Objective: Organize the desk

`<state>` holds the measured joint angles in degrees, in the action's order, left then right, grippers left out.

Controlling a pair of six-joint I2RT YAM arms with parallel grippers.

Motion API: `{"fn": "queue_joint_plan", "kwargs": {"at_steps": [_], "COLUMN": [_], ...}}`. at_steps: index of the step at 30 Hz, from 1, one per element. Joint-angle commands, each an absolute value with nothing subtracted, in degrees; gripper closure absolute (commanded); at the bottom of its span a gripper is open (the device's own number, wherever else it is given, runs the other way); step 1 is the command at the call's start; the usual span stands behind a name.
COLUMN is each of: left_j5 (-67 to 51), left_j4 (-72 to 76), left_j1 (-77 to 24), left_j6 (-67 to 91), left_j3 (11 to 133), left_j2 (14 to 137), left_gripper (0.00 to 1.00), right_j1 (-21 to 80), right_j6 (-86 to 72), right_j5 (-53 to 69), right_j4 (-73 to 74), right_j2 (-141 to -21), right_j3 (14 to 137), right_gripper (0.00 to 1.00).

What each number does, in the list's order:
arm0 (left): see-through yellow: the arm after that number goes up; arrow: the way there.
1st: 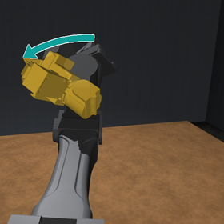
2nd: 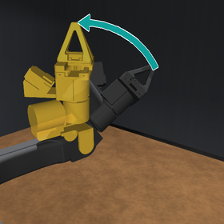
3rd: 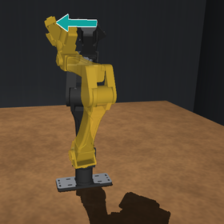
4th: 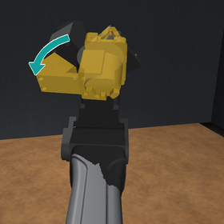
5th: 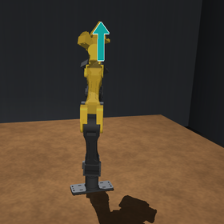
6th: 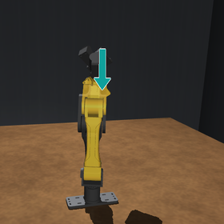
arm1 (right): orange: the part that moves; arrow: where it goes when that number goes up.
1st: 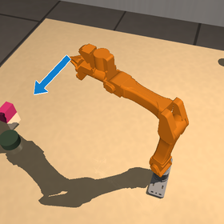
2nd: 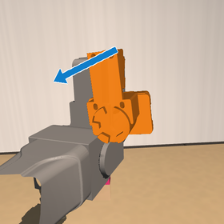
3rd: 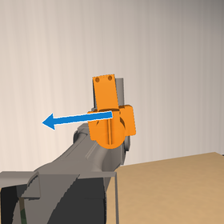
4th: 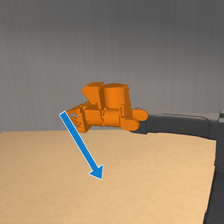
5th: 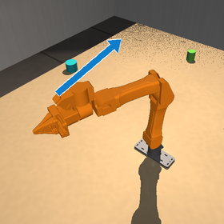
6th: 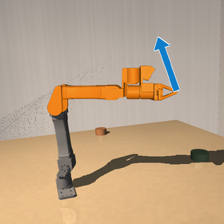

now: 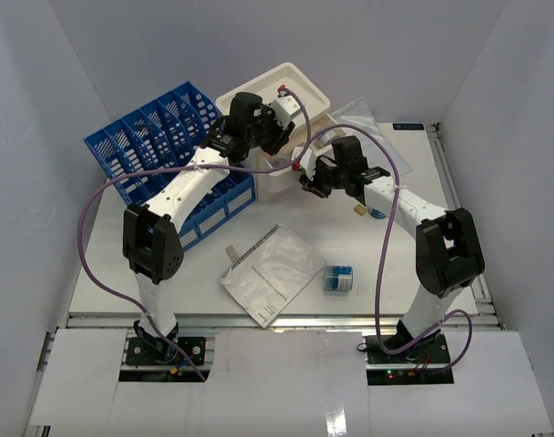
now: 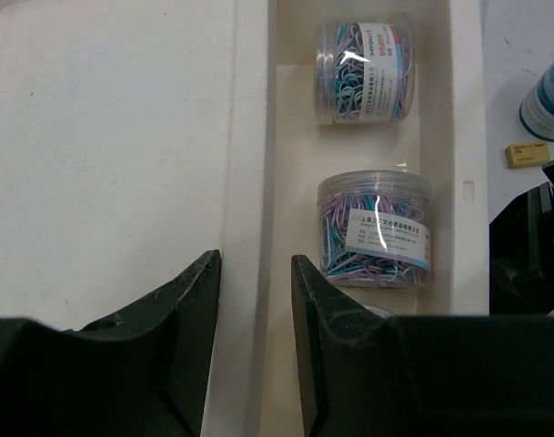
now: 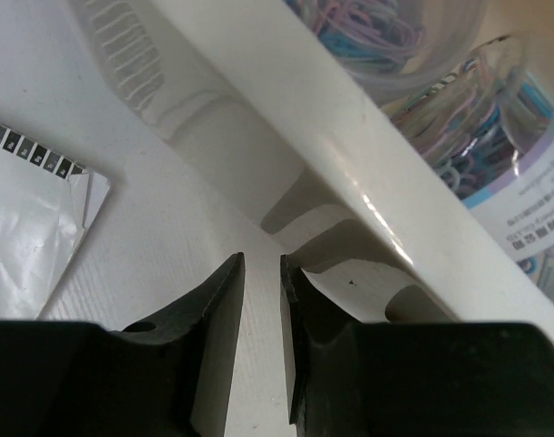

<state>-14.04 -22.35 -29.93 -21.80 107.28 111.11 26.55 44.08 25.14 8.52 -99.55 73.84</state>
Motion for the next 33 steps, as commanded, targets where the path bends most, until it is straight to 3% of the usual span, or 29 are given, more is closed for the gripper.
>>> {"fn": "queue_joint_plan", "kwargs": {"at_steps": [1,7,13,14,16,18,23,29,33], "left_j5": [-19.46,-19.31,-18.11,-17.93,-17.69,-17.83,-17.71,-16.30,-15.34], "left_j4": [-31.46,-31.53,-31.38,-31.38,-31.18,-30.99,-29.97,-29.23,-27.97], "left_j1": [-31.45,-30.62,-29.53,-29.45,-29.26,-29.19,-29.20,-29.18,-29.25], "left_j6": [-19.04,-18.41,-17.40,-17.40,-17.49,-17.47,-16.94,-16.52,-16.74], "left_j3": [105.84,107.52,111.16,111.78,113.84,115.66,118.72,122.61,122.72], "left_j2": [109.72,110.88,112.93,113.28,114.41,115.11,117.45,120.79,121.77], "left_gripper": [0.55,0.56,0.68,0.70,0.71,0.67,0.54,0.53,0.58], "right_j1": [25.86,25.49,24.79,24.61,24.22,23.88,22.95,21.25,20.65], "right_j6": [45.95,48.52,46.43,45.29,40.95,35.55,28.52,23.97,22.25], "right_j5": [31.53,37.00,35.25,34.81,32.31,30.49,28.48,26.67,22.72], "right_j4": [-7.95,-4.81,-5.18,-5.36,-5.76,-5.49,-6.00,-5.98,-6.00], "right_j2": [-98.30,-97.51,-93.98,-93.35,-91.48,-89.67,-84.83,-82.83,-84.42], "right_j3": [79.93,80.37,76.14,75.25,73.20,71.35,66.31,63.54,63.50], "right_gripper": [0.69,0.70,0.72,0.74,0.88,0.91,0.88,0.85,0.85]}}
